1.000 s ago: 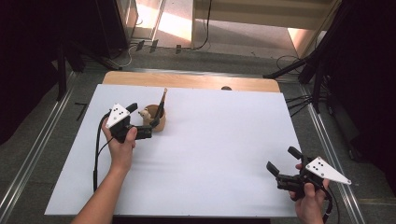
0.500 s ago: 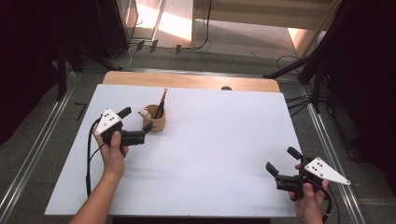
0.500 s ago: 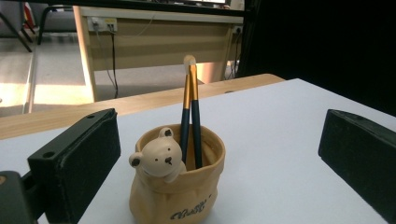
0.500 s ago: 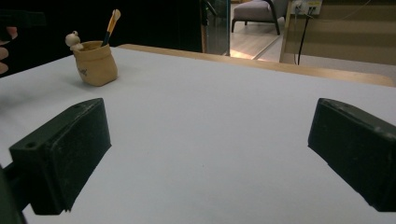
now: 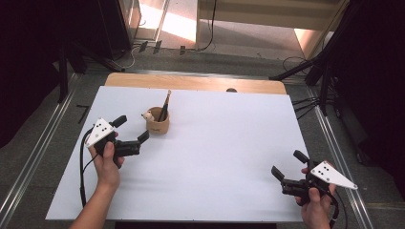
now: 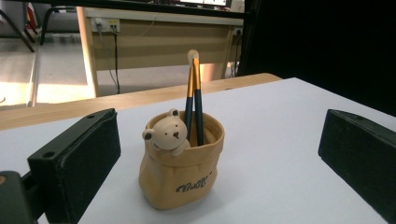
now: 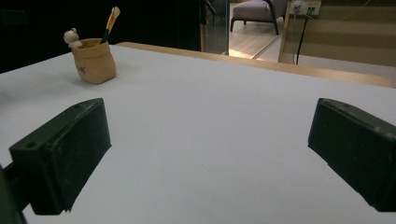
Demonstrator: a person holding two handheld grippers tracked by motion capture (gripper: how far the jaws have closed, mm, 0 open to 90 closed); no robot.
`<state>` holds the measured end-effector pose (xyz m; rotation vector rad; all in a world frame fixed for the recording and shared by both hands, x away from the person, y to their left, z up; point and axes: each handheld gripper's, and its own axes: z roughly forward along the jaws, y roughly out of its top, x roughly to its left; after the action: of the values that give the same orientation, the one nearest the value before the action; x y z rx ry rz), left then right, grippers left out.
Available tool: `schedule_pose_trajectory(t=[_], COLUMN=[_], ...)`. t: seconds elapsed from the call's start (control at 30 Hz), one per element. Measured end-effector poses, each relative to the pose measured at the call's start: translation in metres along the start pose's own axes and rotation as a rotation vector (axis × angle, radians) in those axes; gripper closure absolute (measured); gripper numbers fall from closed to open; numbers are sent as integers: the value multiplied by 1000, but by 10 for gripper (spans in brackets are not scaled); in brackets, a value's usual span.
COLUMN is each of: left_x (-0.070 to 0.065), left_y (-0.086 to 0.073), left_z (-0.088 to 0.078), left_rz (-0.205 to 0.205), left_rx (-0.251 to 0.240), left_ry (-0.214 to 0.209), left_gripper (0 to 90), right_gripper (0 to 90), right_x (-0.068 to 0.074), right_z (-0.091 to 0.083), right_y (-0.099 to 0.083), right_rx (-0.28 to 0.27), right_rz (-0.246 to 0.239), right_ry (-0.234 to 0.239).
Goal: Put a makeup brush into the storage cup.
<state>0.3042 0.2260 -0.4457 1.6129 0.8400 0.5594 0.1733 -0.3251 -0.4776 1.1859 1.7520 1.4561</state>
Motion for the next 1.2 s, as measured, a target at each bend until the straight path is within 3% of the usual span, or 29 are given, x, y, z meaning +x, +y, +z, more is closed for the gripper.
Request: schedule_pose_trajectory(t=[1.2], left_x=[16], left_y=[-15], left_z=[-72], left_rz=[19], left_rx=[7], left_ry=[54], left_gripper=[0], right_gripper=[0], right_x=[0], right_z=[1], right_y=[-1], right_rx=[5], right_rz=[2], right_ry=[-4])
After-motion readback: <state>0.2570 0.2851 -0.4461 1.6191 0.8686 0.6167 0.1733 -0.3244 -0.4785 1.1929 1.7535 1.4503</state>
